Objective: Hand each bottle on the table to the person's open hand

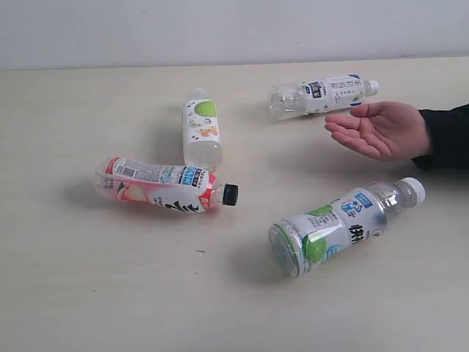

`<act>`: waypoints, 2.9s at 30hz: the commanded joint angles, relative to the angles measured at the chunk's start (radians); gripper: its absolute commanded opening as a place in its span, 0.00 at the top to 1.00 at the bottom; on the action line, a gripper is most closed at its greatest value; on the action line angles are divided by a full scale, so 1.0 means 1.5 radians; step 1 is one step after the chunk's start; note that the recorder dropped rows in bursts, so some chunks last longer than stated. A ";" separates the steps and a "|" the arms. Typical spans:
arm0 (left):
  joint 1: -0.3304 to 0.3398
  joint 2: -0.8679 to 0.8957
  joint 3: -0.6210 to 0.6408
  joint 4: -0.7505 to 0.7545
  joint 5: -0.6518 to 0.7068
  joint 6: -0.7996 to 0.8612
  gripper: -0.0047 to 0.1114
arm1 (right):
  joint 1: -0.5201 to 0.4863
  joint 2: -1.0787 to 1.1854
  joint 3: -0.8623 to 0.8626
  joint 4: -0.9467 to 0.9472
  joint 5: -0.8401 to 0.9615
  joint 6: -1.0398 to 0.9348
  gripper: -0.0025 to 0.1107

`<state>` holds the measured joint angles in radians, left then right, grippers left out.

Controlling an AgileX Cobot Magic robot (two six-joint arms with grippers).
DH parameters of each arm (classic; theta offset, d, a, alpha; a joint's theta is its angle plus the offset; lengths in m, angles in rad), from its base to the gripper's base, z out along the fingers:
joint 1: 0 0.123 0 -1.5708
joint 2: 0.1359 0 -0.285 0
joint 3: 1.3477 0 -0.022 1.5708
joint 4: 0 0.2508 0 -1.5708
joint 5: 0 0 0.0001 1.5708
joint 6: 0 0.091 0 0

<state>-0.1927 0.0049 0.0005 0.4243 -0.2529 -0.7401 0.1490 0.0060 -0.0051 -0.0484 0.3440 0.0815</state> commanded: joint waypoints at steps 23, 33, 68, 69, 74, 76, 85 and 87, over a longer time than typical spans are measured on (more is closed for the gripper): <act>-0.003 0.687 -0.596 -0.297 0.488 0.585 0.96 | -0.004 -0.004 0.003 -0.002 -0.004 0.000 0.97; -0.043 1.058 -0.865 -0.325 0.953 0.865 0.96 | -0.004 -0.004 0.003 -0.002 -0.004 0.000 0.97; -0.192 1.295 -0.949 -0.431 0.833 1.380 0.25 | -0.004 -0.004 0.003 -0.002 -0.004 0.000 0.97; -0.192 1.300 -0.949 -0.431 0.832 1.380 0.25 | -0.004 -0.004 0.003 -0.002 -0.004 0.000 0.97; -0.192 1.321 -0.947 -0.425 0.832 1.378 0.25 | -0.004 -0.004 0.003 -0.002 -0.004 0.000 0.97; -0.192 1.320 -0.945 -0.425 0.832 1.378 0.25 | -0.004 -0.004 0.003 -0.002 -0.004 0.000 0.97; -0.192 1.323 -0.914 -0.412 0.802 1.378 0.25 | -0.004 -0.004 0.003 -0.002 -0.004 0.000 0.97; -0.192 1.323 -0.914 -0.410 0.802 1.378 0.25 | -0.004 -0.004 0.003 -0.002 -0.004 0.000 0.97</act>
<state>-0.4764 1.9857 -1.3757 -0.1992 0.9583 1.3275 0.1490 0.0060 -0.0051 -0.0484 0.3440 0.0815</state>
